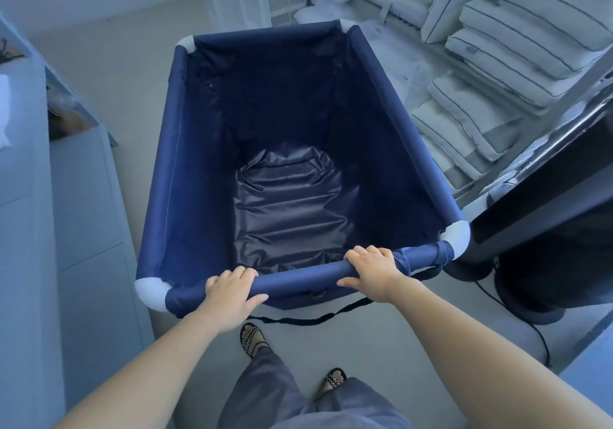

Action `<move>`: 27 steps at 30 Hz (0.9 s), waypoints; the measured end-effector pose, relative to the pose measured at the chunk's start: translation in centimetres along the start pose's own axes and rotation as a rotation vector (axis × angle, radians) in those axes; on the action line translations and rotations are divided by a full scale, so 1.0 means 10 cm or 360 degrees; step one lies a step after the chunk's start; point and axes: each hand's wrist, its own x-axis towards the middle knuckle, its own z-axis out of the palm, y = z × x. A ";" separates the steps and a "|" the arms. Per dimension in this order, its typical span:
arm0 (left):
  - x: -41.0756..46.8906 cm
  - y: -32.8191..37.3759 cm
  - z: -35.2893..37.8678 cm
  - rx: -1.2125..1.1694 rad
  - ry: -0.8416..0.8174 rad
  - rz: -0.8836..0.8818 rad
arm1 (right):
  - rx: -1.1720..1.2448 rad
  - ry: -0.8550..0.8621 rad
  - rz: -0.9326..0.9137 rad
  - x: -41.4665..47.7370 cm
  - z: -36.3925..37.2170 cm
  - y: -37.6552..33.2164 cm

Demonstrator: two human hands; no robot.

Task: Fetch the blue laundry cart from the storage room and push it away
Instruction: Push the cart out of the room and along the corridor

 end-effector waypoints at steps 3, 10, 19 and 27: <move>0.01 -0.09 -0.05 -0.0061 -0.0052 0.0108 | -0.0003 -0.0023 -0.0020 0.07 -0.05 0.05; 0.15 -0.25 -0.12 -0.0227 -0.0129 0.0131 | 0.0008 0.0008 0.0057 0.31 -0.18 0.13; 0.56 -0.34 -0.29 -0.0398 -0.0305 0.0174 | -0.0060 -0.0096 0.0031 0.69 -0.42 0.23; 0.88 -0.43 -0.30 -0.0165 0.0163 0.0163 | -0.0155 -0.0105 -0.0016 1.20 -0.65 0.31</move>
